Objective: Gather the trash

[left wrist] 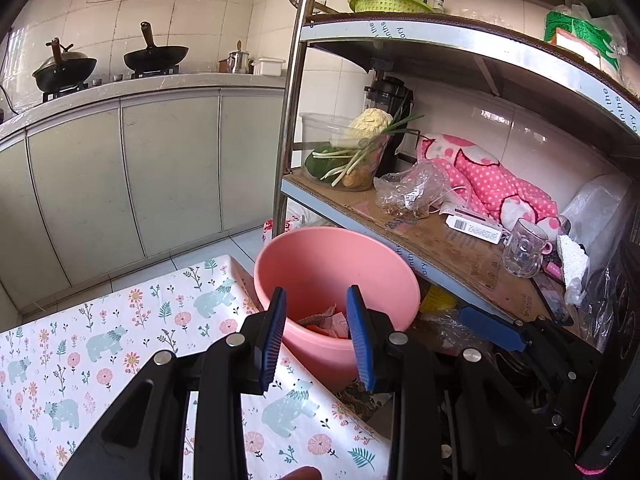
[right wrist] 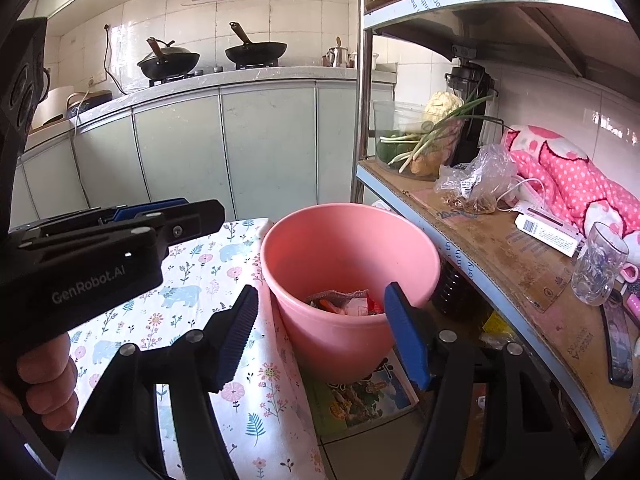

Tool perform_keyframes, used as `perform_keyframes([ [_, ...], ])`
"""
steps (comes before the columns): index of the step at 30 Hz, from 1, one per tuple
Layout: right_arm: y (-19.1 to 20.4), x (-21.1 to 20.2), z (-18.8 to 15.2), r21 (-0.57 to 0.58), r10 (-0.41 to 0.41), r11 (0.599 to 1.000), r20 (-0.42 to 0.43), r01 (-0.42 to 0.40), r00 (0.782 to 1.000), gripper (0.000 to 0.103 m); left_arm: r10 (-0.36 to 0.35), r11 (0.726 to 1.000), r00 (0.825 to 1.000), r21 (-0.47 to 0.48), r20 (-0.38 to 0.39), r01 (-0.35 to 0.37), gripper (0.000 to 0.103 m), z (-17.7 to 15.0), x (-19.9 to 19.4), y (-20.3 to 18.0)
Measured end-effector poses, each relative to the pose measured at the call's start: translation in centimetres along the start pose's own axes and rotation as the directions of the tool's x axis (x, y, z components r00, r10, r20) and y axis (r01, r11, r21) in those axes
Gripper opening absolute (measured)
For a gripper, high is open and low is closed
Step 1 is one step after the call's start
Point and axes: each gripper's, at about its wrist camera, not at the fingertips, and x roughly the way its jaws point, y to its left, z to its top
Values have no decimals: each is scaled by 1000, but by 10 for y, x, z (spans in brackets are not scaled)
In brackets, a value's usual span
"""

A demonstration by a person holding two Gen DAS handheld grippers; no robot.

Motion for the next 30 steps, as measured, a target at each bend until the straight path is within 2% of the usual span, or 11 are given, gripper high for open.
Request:
perform_keyframes([
  [16, 10, -22, -6, -9, -18, 1000, 11, 18, 1000, 66, -13, 1000, 1000, 16, 29, 13, 30, -11, -29, -5],
  [30, 15, -22, -15, -4, -7, 1000, -8, 7, 1000, 66, -10, 1000, 1000, 12, 1, 10, 30, -26, -31, -2],
])
